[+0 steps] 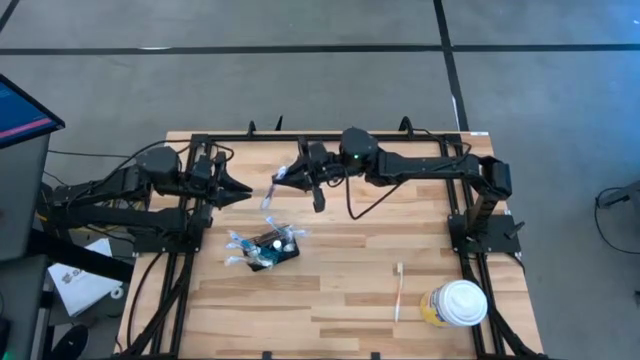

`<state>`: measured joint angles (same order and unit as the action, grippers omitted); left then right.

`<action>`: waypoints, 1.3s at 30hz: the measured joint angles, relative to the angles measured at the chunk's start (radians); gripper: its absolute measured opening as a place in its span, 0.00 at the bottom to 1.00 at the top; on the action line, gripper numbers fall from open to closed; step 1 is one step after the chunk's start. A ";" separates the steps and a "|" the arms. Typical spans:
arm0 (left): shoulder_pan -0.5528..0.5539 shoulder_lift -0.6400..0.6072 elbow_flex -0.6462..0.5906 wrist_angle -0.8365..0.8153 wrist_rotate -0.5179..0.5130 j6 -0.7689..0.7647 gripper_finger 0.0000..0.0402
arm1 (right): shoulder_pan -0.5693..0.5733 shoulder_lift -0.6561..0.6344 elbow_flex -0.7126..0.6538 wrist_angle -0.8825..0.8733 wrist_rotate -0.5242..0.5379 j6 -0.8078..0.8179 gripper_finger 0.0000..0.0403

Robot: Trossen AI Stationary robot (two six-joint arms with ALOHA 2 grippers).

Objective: Pick & Place toothbrushing station
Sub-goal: Put the purple toothbrush into the top right section of the mesh organizer

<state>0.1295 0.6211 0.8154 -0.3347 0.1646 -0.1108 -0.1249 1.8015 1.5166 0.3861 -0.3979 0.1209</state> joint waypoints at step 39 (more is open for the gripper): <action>0.000 0.000 0.000 -0.004 0.001 0.001 0.15 | 0.085 0.088 -0.001 -0.308 0.061 -0.196 0.01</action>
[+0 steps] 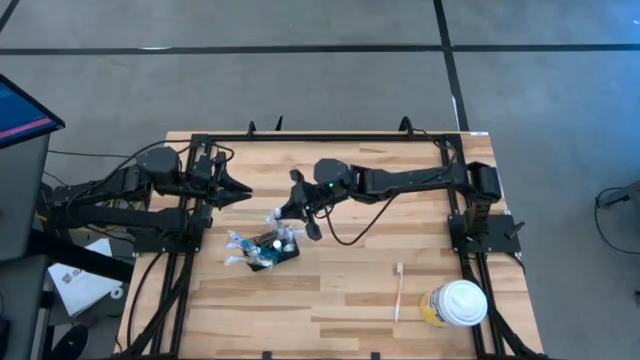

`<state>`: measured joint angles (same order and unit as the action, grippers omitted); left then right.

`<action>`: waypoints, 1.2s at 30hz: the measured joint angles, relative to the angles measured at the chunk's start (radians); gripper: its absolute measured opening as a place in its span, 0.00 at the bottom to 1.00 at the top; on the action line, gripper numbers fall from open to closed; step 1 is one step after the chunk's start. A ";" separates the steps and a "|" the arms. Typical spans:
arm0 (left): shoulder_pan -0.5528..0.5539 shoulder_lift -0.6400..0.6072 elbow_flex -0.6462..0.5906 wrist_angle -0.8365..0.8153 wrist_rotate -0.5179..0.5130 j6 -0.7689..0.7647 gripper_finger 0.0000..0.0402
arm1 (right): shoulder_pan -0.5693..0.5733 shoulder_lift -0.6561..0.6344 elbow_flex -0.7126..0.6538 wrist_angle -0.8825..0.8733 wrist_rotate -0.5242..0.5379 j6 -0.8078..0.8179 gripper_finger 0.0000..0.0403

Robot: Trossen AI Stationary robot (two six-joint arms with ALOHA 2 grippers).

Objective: Pick & Place toothbrushing station
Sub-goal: Put the purple toothbrush into the top right section of the mesh organizer

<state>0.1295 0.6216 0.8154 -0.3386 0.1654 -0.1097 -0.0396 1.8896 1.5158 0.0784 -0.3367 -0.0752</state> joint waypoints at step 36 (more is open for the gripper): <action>0.000 0.000 0.000 -0.014 0.000 0.000 0.15 | -0.002 0.144 0.001 -0.007 -0.003 -0.021 0.02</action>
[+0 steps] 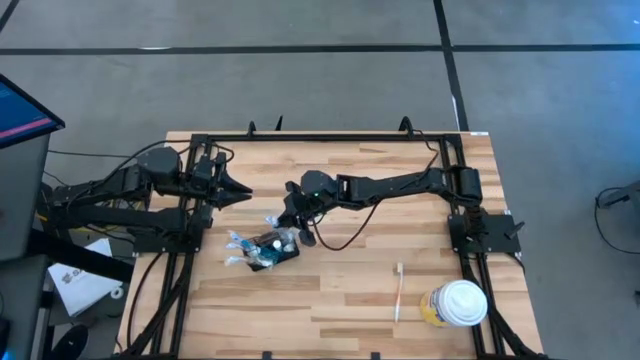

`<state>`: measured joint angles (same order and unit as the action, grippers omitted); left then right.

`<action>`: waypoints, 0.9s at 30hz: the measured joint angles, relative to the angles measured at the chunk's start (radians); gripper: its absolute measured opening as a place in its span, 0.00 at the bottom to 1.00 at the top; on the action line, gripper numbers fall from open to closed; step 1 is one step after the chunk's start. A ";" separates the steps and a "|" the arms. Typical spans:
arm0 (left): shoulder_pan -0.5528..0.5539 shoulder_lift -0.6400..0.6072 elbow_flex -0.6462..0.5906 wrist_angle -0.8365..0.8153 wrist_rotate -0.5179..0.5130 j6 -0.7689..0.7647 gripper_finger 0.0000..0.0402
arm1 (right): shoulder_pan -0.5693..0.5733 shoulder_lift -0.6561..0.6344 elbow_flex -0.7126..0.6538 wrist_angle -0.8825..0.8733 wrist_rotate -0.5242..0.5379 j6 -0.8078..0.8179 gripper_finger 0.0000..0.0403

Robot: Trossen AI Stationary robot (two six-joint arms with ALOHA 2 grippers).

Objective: Pick & Place toothbrushing station
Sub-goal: Put the purple toothbrush into the top right section of the mesh organizer

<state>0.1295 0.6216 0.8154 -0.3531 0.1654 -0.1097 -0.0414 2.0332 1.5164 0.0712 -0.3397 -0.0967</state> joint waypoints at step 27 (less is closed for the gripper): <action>0.000 0.000 0.000 -0.008 0.000 0.000 0.15 | -0.001 -0.008 -0.003 -0.114 -0.020 -0.037 0.18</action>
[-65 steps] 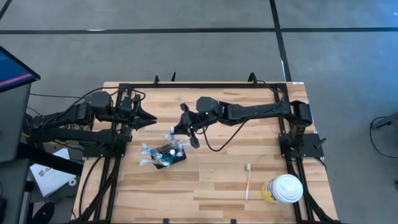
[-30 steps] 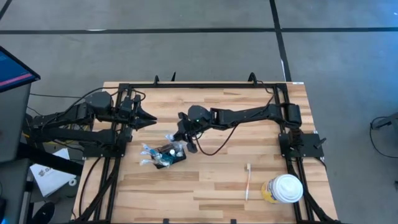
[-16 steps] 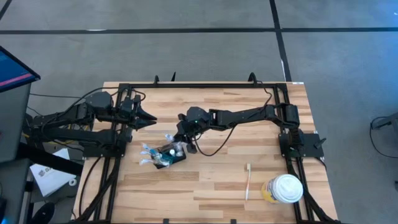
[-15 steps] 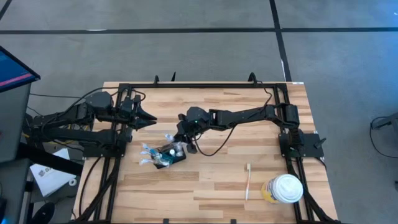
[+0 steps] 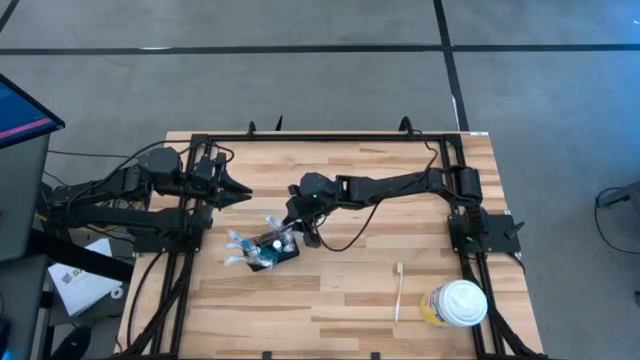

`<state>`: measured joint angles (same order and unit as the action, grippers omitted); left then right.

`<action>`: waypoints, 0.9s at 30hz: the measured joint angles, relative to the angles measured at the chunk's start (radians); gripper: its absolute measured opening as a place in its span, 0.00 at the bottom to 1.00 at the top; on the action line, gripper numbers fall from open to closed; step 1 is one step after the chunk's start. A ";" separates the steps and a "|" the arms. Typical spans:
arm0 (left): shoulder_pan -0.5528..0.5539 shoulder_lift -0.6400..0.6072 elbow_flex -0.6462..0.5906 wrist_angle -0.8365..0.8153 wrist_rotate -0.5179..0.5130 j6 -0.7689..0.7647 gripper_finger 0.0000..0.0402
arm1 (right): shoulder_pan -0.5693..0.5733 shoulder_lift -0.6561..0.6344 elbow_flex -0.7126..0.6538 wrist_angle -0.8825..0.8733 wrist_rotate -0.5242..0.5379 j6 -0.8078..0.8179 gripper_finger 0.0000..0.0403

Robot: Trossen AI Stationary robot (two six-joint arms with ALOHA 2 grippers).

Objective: Pick & Place toothbrushing station
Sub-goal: Put the purple toothbrush into the top right section of the mesh organizer, then put the orange toothbrush into the top left section of the mesh organizer

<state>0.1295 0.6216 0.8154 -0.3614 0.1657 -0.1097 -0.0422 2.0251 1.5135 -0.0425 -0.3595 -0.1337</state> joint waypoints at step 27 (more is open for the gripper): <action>0.000 0.046 0.000 0.002 0.000 0.000 0.15 | -0.052 -0.231 0.002 -0.440 -0.006 0.003 0.46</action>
<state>0.1295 0.6678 0.8150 -0.3598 0.1654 -0.1097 -0.0944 1.7943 1.5154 -0.4822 -0.3660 -0.1303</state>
